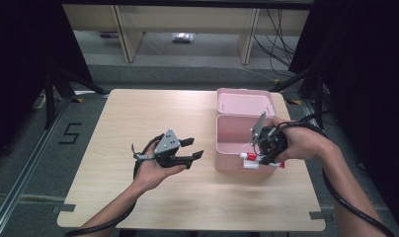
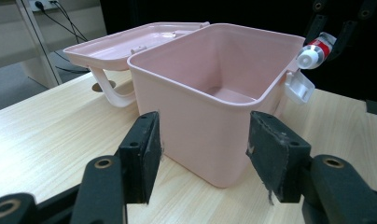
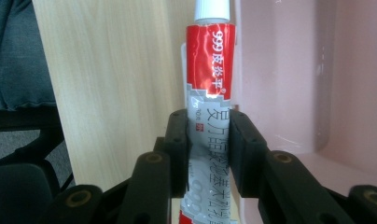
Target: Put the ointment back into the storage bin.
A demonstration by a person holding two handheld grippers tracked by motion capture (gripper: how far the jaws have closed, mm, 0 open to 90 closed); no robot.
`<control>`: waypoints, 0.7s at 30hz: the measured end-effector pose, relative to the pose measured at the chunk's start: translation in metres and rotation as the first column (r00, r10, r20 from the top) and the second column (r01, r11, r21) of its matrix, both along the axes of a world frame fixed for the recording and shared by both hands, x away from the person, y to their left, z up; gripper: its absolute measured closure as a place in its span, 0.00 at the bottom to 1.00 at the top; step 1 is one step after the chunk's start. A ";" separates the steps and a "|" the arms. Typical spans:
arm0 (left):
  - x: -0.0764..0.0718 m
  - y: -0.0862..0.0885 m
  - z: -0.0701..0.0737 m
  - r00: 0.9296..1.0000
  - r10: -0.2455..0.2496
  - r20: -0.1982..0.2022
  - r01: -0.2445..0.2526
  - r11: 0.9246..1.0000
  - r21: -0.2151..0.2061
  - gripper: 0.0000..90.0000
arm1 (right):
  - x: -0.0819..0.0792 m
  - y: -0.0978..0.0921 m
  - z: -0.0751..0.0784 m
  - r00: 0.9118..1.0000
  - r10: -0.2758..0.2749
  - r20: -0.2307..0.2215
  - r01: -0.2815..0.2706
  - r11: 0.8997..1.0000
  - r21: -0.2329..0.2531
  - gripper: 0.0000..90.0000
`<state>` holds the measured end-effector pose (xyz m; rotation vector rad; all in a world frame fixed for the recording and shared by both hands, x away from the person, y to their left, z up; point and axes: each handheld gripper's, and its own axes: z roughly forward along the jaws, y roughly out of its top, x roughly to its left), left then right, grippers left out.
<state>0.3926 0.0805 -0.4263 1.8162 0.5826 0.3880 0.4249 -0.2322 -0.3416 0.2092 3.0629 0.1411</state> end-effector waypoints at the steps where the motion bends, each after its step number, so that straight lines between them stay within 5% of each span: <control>1: 0.000 0.000 0.000 1.000 0.001 0.000 -0.001 1.000 -0.001 0.49 | 0.000 0.000 0.001 1.000 -0.014 0.001 0.014 1.000 -0.006 0.80; 8: 0.000 0.000 0.001 1.000 0.001 0.000 -0.001 1.000 0.000 0.49 | 0.006 0.000 0.003 1.000 -0.016 0.006 0.016 1.000 -0.001 0.80; 9: 0.000 0.000 0.001 1.000 0.001 0.001 -0.001 1.000 0.000 0.49 | 0.009 -0.001 0.003 1.000 0.017 0.010 -0.017 1.000 0.000 0.80; 10: 0.000 -0.001 0.001 1.000 -0.001 0.001 0.001 1.000 -0.001 0.49 | 0.007 0.000 0.004 1.000 -0.020 0.010 0.020 1.000 -0.002 0.80; 12: 0.000 -0.001 0.000 1.000 -0.001 0.000 0.001 1.000 -0.002 0.49 | 0.011 0.000 0.005 1.000 0.012 0.019 -0.012 1.000 0.004 0.80; 15: 0.000 -0.001 0.001 1.000 -0.007 0.006 0.007 1.000 -0.001 0.49 | 0.010 0.000 0.006 0.999 -0.040 0.010 0.040 0.999 -0.005 0.80; 16: 0.000 -0.001 0.001 1.000 -0.007 0.005 0.007 1.000 -0.001 0.49 | 0.014 0.000 0.006 1.000 -0.002 0.016 0.002 1.000 -0.009 0.80; 18: 0.001 -0.001 0.001 1.000 -0.007 0.006 0.007 1.000 -0.001 0.49 | 0.012 0.001 0.007 0.999 -0.053 0.006 0.053 0.999 -0.002 0.80; 20: 0.000 -0.001 0.001 1.000 0.000 0.000 0.000 1.000 -0.004 0.49 | 0.016 0.001 0.007 1.000 -0.006 0.017 0.006 1.000 -0.009 0.80; 21: 0.000 -0.001 0.001 1.000 0.000 0.001 0.000 1.000 -0.003 0.49 | 0.014 0.001 0.008 0.998 -0.059 0.010 0.059 0.998 -0.023 0.80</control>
